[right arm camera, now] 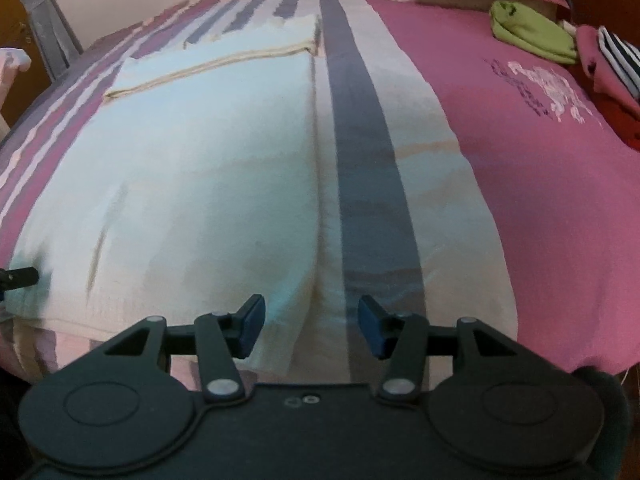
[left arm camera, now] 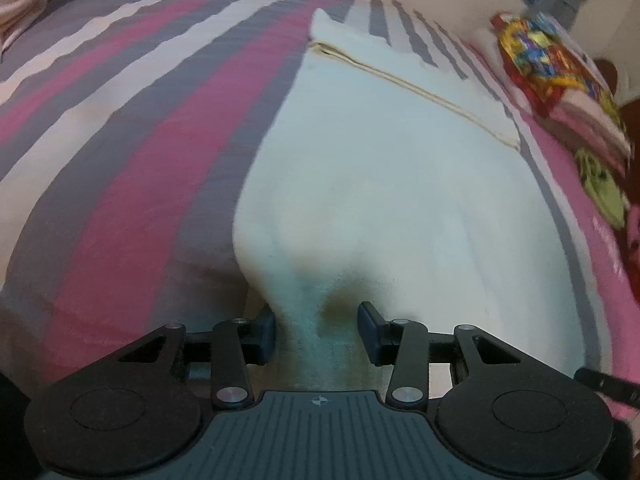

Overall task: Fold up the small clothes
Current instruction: 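Grasp the sweater hem with the left tool while the right tool grasps it too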

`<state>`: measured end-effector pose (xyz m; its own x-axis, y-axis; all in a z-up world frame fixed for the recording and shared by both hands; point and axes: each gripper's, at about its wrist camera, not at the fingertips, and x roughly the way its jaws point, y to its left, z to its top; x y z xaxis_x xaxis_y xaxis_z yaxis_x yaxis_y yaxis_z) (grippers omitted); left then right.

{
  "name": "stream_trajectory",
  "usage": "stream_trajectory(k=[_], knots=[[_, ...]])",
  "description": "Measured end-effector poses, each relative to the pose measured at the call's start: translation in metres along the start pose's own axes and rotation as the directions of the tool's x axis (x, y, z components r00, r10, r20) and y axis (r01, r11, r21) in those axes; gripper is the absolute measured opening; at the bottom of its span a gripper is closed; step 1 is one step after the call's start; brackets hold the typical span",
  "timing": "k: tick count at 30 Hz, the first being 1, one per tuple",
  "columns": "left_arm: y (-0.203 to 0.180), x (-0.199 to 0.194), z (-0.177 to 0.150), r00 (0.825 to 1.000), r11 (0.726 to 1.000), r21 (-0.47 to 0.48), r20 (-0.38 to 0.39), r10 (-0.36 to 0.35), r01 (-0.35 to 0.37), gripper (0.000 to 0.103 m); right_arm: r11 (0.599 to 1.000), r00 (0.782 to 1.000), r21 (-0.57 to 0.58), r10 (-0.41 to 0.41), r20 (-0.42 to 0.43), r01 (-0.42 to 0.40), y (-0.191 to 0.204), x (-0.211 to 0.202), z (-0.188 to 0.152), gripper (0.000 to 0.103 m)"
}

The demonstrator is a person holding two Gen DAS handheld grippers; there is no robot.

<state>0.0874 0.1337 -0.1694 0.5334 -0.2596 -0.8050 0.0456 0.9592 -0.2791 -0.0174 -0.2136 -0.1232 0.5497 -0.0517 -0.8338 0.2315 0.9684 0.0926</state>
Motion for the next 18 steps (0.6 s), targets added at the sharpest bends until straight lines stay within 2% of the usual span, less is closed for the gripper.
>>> stream_trajectory(k=[3, 6, 7, 8, 9, 10, 11, 14, 18], knots=[[0.001, -0.001, 0.003, 1.0, 1.0, 0.01, -0.011, 0.002, -0.001, 0.043, 0.997, 0.998, 0.044, 0.06, -0.032, -0.058, -0.001, 0.008, 0.001, 0.051], [0.004, -0.002, 0.005, 1.0, 1.0, 0.011, -0.016, 0.002, -0.002, 0.041, 0.996, 0.995, 0.041, 0.082, -0.058, -0.08, 0.005, 0.012, 0.0, 0.047], [0.003, -0.003, 0.005, 1.0, 1.0, 0.009, -0.018, 0.01, -0.01, 0.023, 0.996, 0.995, 0.033, 0.08, -0.066, -0.078, 0.007, 0.014, -0.001, 0.044], [0.005, -0.002, 0.007, 1.0, 1.0, 0.005, -0.021, 0.018, -0.018, 0.011, 0.996, 0.994, 0.032, 0.084, -0.073, -0.082, 0.009, 0.015, -0.002, 0.036], [0.008, -0.001, 0.008, 1.0, 1.0, -0.021, -0.028, 0.004, -0.005, 0.011, 0.995, 0.992, 0.038, 0.095, -0.077, -0.093, 0.01, 0.015, -0.002, 0.03], [0.011, -0.001, 0.009, 1.0, 0.999, -0.039, -0.03, -0.004, 0.003, 0.009, 0.993, 0.991, 0.045, 0.109, -0.084, -0.105, 0.011, 0.015, -0.002, 0.016], [0.011, -0.002, 0.011, 1.0, 0.999, -0.037, -0.03, -0.007, 0.006, 0.009, 0.991, 0.988, 0.053, 0.124, -0.091, -0.119, 0.011, 0.015, 0.0, 0.009], [0.008, -0.007, 0.015, 1.0, 0.999, -0.026, -0.009, -0.027, 0.027, 0.008, 0.982, 0.981, 0.072, 0.178, -0.078, -0.173, 0.011, 0.009, 0.007, 0.007], [0.001, -0.017, 0.029, 0.997, 0.998, -0.026, 0.055, -0.055, 0.057, 0.008, 0.968, 0.973, 0.102, 0.231, -0.003, -0.23, 0.009, -0.005, 0.022, 0.007]])
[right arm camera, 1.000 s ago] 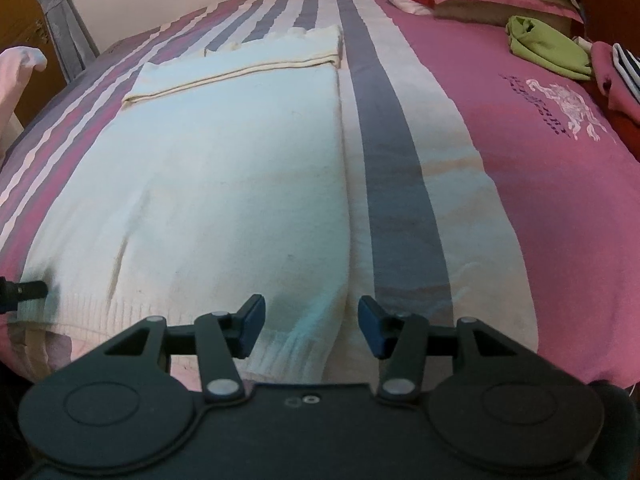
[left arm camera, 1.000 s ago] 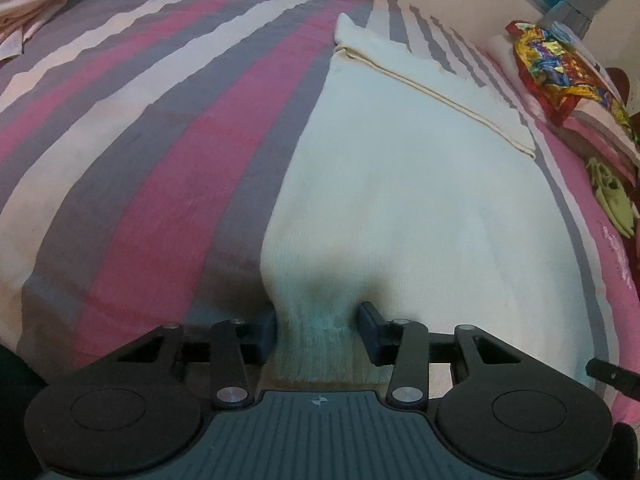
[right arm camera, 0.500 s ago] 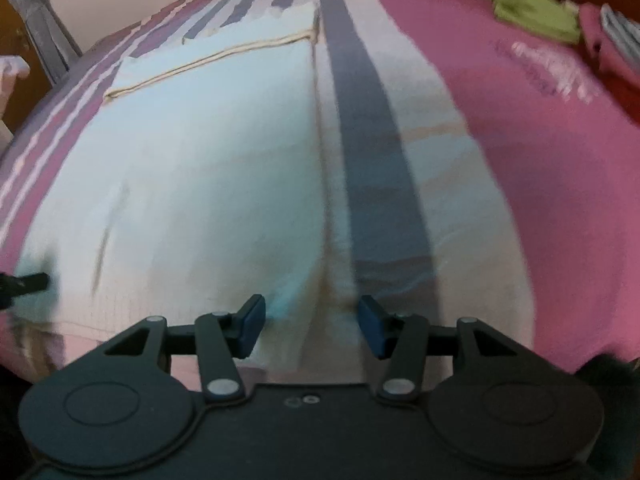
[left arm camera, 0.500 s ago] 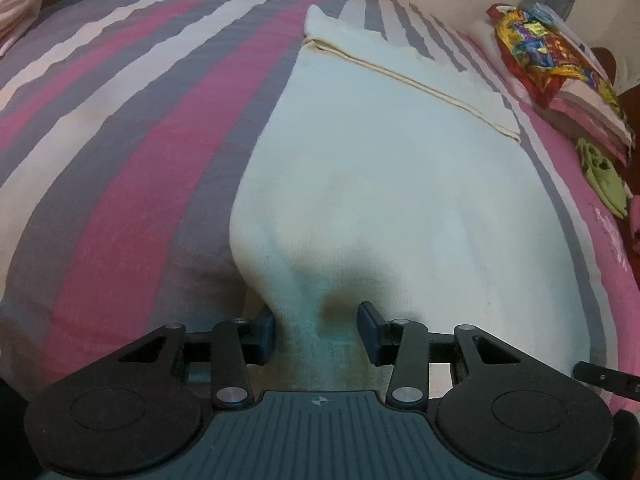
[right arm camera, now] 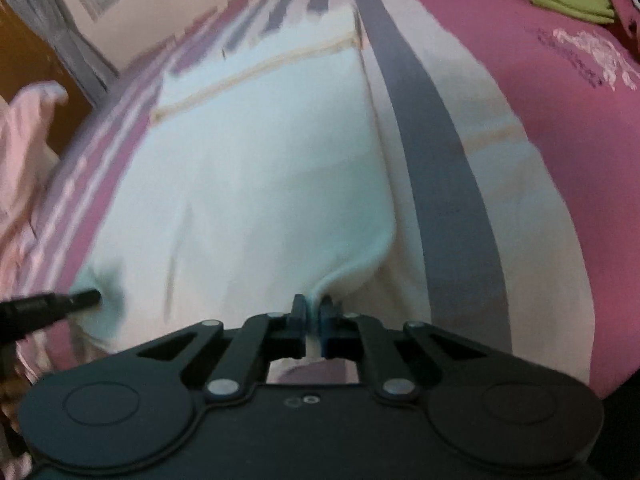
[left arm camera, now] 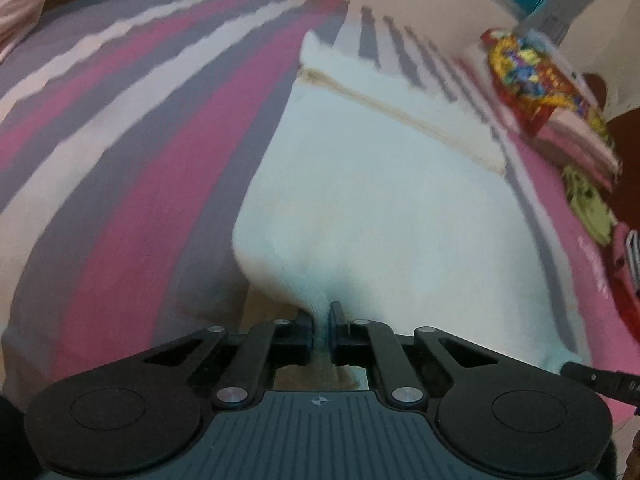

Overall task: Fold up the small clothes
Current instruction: 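Grasp the sweater hem with the left tool while the right tool grasps it too, then lift the hem and fold it toward the collar with both tools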

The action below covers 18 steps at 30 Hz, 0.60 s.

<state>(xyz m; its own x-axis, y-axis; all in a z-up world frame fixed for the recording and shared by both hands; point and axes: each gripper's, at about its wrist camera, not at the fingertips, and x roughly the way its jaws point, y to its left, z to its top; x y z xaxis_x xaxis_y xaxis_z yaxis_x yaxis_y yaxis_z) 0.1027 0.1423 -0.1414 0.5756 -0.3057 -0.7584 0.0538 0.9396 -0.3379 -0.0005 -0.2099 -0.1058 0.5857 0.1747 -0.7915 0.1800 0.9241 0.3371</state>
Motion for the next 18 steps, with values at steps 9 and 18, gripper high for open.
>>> stream_trajectory(k=[9, 18], knots=[[-0.024, 0.008, 0.064, 0.994, 0.999, 0.041, 0.107, -0.023, 0.018, 0.008, 1.0, 0.976, -0.021, 0.022, 0.215, -0.018, 0.01, -0.019, 0.053, 0.007], [-0.047, 0.056, 0.148, 0.983, 0.997, 0.076, 0.182, -0.017, 0.003, 0.008, 1.0, 0.939, -0.02, -0.014, 0.345, 0.022, 0.007, 0.018, 0.124, 0.006]])
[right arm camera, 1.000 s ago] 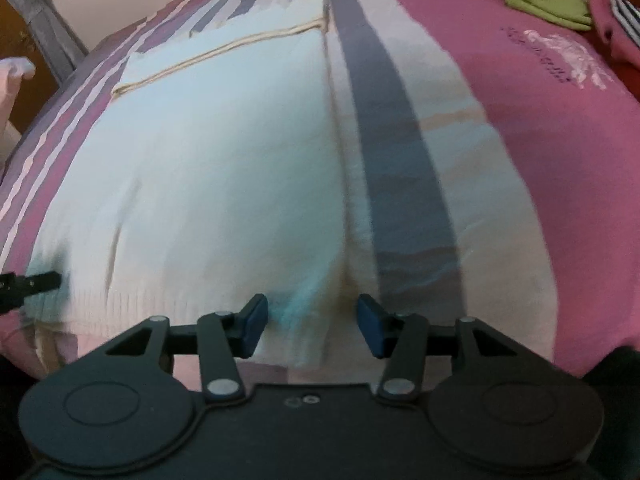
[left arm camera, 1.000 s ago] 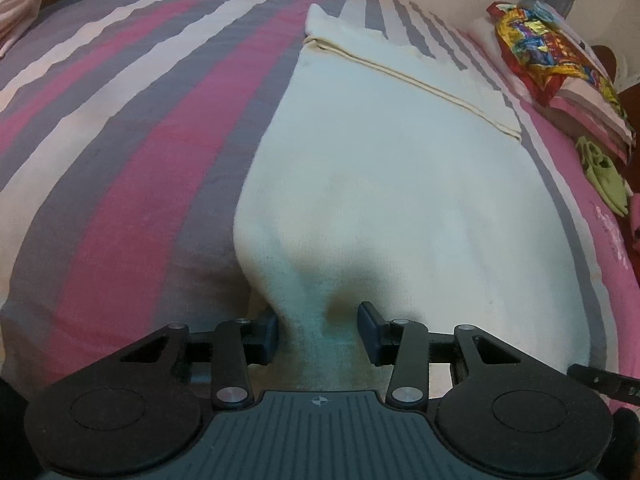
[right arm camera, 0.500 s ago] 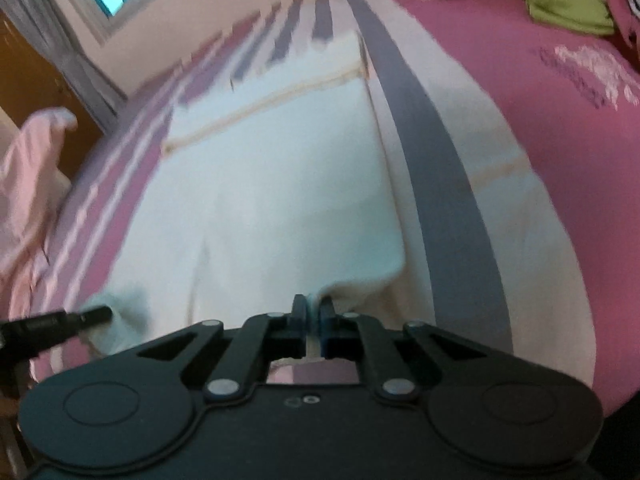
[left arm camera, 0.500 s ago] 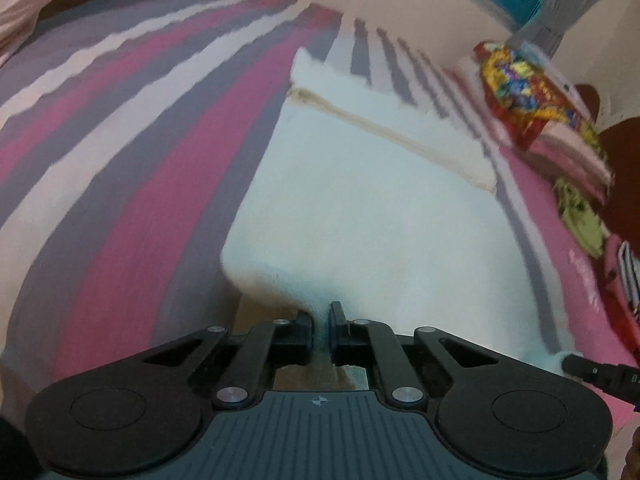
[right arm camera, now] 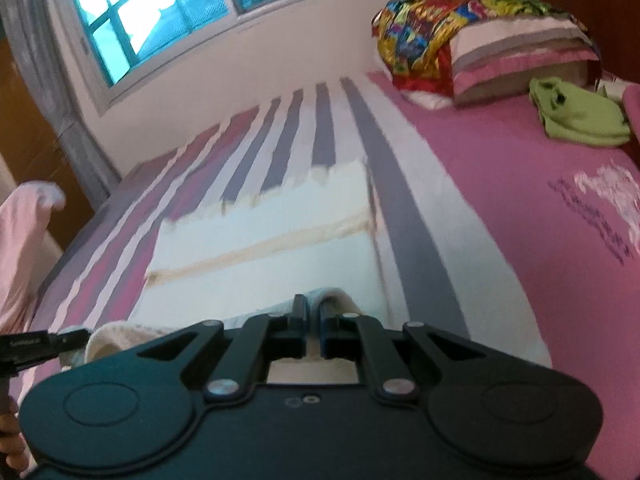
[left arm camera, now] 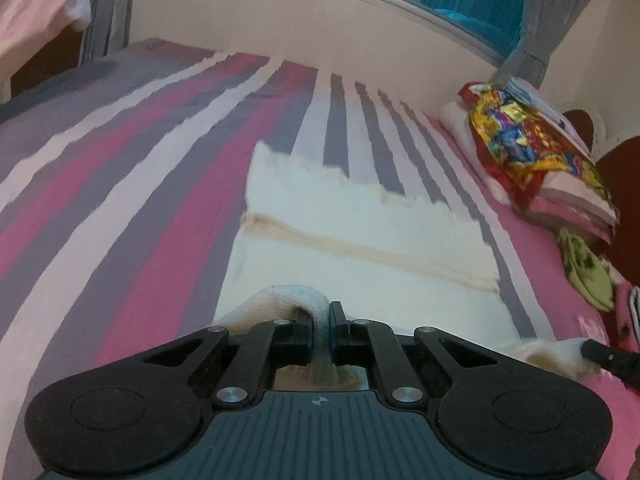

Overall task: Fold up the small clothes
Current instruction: 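Lift the hem and fold it toward the collar with both tools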

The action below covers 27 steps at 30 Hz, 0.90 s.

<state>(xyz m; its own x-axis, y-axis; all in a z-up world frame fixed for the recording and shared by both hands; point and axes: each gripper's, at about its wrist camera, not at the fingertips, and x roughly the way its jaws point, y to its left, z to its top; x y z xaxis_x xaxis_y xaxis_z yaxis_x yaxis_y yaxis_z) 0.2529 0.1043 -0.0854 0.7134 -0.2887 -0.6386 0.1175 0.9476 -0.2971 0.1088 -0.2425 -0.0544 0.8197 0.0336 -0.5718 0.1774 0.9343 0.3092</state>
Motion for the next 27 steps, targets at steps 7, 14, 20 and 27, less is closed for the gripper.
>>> stream_trajectory(k=[7, 14, 20, 27], knots=[[-0.008, 0.074, 0.045, 1.0, 0.999, -0.034, 0.003, 0.004, -0.004, 0.008, 1.0, 0.999, 0.014, -0.015, 0.03, 0.014, -0.008, 0.075, 0.048, 0.006], [-0.008, 0.151, 0.09, 1.0, 0.994, -0.102, -0.01, 0.029, -0.029, 0.008, 0.999, 1.0, 0.033, -0.015, 0.023, 0.015, -0.015, 0.152, 0.093, 0.006], [-0.014, 0.212, 0.113, 0.995, 0.993, -0.081, -0.06, 0.082, -0.087, 0.008, 0.995, 0.999, 0.09, -0.049, -0.022, 0.051, -0.028, 0.223, 0.12, 0.006], [-0.011, 0.243, 0.134, 0.991, 0.985, -0.126, -0.088, 0.104, -0.114, 0.009, 0.992, 0.993, 0.081, -0.086, -0.079, 0.093, -0.029, 0.283, 0.135, 0.006]])
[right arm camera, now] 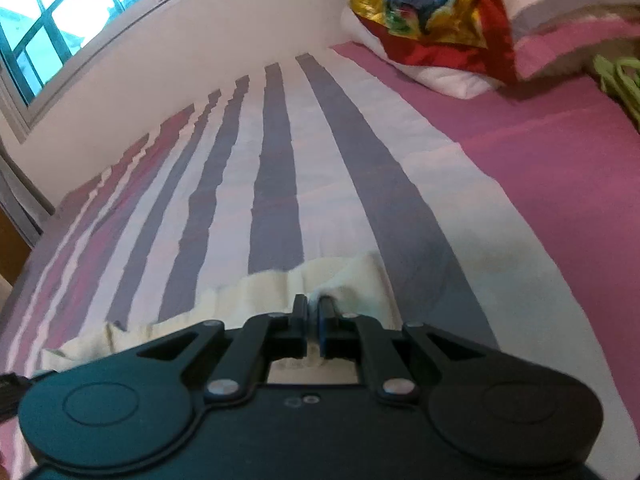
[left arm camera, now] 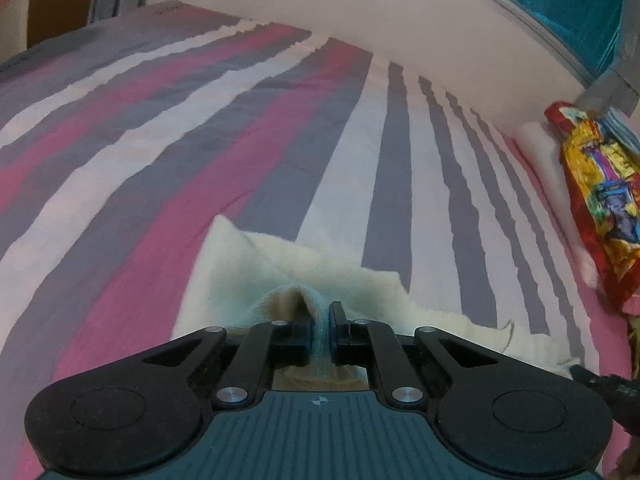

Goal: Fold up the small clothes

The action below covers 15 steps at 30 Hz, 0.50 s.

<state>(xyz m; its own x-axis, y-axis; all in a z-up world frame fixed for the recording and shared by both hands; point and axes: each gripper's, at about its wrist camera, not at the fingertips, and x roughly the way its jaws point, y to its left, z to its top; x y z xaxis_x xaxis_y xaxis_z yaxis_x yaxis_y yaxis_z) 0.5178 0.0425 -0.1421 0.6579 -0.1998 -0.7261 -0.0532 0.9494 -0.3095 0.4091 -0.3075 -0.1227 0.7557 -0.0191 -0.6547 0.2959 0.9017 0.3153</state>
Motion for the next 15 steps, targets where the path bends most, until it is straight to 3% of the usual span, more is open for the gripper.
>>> stream_trajectory(k=[1, 3, 4, 5, 6, 7, 8, 12, 15], knots=[[-0.002, 0.004, 0.004, 1.0, 1.0, 0.006, -0.026, 0.01, -0.009, 0.012, 1.0, 1.0, -0.017, -0.007, -0.013, 0.007, 0.003, 0.006, 0.001, 0.008], [0.0, 0.007, 0.011, 0.998, 1.0, -0.011, -0.067, -0.009, 0.008, 0.034, 0.999, 0.999, -0.034, -0.028, -0.039, 0.027, 0.005, 0.016, 0.002, 0.013], [0.002, 0.003, 0.014, 0.998, 1.0, -0.028, -0.059, -0.015, 0.013, 0.062, 0.999, 0.999, -0.032, -0.029, -0.039, 0.028, 0.005, 0.016, 0.004, 0.019], [0.004, -0.002, 0.017, 0.999, 0.999, -0.041, -0.031, -0.009, 0.008, 0.077, 0.999, 0.999, -0.025, -0.023, -0.036, 0.022, 0.005, 0.014, 0.005, 0.028], [0.006, -0.011, 0.02, 1.0, 0.999, -0.048, 0.015, 0.014, -0.013, 0.098, 1.0, 0.999, -0.022, -0.018, -0.031, 0.017, 0.006, 0.013, 0.008, 0.032], [0.009, -0.02, 0.022, 0.998, 0.999, -0.047, 0.057, 0.026, -0.024, 0.103, 0.999, 0.999, -0.026, -0.025, -0.021, 0.024, 0.005, 0.011, 0.011, 0.042], [0.011, -0.026, 0.024, 0.997, 0.999, -0.036, 0.077, 0.023, -0.021, 0.103, 0.998, 0.999, -0.041, -0.04, -0.004, 0.04, 0.007, 0.006, 0.011, 0.045], [0.017, -0.035, 0.021, 0.998, 0.999, 0.033, 0.052, 0.031, -0.033, 0.103, 0.995, 0.996, -0.087, -0.052, 0.075, 0.058, 0.01, -0.019, 0.007, 0.044], [0.013, -0.038, 0.001, 0.999, 0.992, 0.121, 0.037, 0.021, -0.025, 0.103, 0.986, 0.995, -0.158, -0.042, 0.089, 0.056, 0.016, -0.034, -0.006, 0.044]])
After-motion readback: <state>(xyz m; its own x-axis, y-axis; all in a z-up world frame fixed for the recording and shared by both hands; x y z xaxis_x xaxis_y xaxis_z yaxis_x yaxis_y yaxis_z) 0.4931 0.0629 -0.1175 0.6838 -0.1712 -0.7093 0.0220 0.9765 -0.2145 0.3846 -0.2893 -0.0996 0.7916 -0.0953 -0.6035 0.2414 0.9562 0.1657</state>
